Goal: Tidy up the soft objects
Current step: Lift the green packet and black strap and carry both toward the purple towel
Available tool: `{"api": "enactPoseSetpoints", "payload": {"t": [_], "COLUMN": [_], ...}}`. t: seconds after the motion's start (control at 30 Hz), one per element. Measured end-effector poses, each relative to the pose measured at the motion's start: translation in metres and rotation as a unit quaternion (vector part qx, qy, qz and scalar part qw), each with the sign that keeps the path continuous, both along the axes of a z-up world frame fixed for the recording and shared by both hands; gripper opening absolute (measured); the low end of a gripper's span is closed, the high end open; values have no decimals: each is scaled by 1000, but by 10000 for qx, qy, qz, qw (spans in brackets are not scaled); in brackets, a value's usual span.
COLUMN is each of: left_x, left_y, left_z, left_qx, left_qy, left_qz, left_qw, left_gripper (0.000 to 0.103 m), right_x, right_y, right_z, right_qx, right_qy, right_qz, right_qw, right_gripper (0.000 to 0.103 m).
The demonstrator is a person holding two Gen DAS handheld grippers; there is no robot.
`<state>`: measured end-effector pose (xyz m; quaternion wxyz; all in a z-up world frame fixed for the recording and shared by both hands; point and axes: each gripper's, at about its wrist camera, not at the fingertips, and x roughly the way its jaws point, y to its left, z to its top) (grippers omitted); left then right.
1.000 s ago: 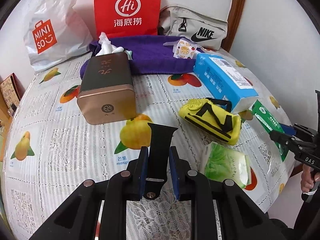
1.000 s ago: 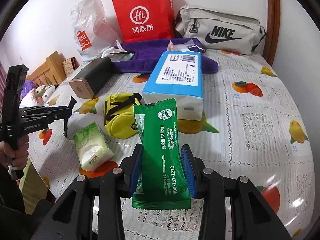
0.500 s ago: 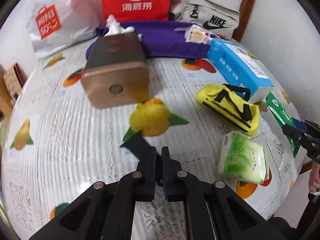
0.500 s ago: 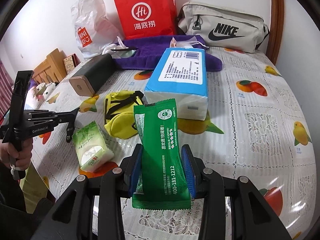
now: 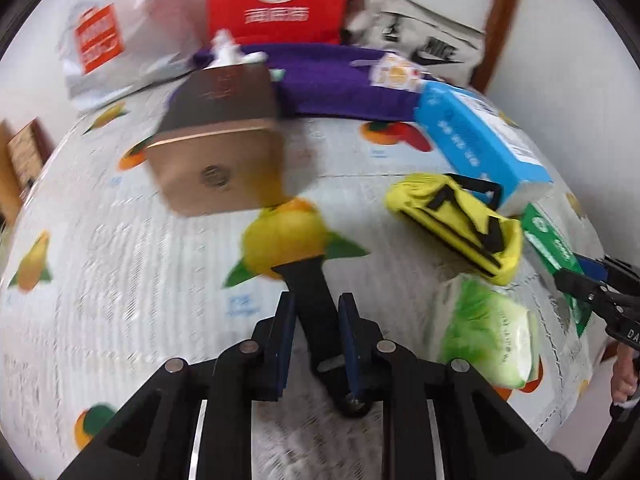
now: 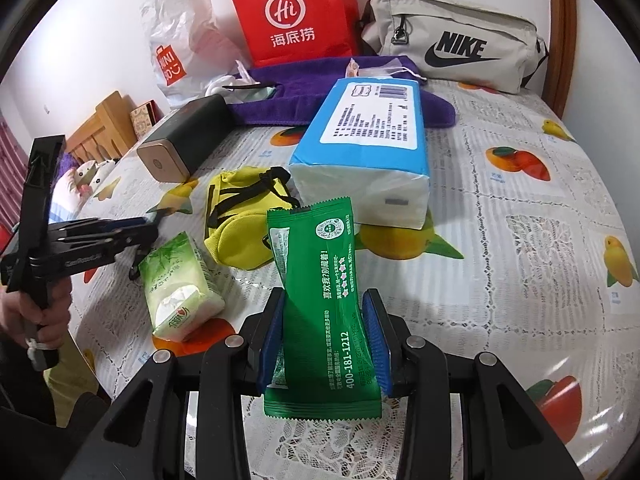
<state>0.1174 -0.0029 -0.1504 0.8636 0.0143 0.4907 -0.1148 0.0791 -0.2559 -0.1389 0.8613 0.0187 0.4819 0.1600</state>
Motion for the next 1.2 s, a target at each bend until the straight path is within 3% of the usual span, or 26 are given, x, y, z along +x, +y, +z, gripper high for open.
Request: {"api": "enactPoseSetpoints", "payload": {"t": [0.1,0.2,0.3,0.33,0.4,0.43,0.6,0.73,1.2], "left_x": [2,-1,-7,-7,-4,-3,-2,-2,6], "left_y": [-1,-3,-15,-17,-15,-13,-10,1,29], "left_z": [2,3,0,0,0,0,1,9,66], "left_qx": [79,156,557,618,520,503,357,3,-32], "left_qy": [129,233,91,77,63,33,24,69,-536], "left_qz": [58,59,36,61,99,154,144,286,674], "left_qw": [9999,9996,9984,9980,9986,9986,9993,9996,9963], "left_gripper": [22,40,42,41,23,21,20,20,20], "right_x": [-1,-2,-3,-2,-3,-3,-5,-9,14], "right_y": [-2,-4,-5,-5,-5,-5,-6,-9,-16], "right_z": [-2,-4,-4,-4,-4,-4,1,18,70], "right_qx": [10,56,74,85,86,91,104,107,124], "right_qy": [26,45,49,47,36,37,-21,-234,-786], "right_qz": [5,-21,-24,-13,-4,-1,-40,-10,18], "right_qw": [10000,10000,10000,10000,10000,10000,9999,9997,9968], "right_gripper": [39,39,39,39,39,39,38,37,36]}}
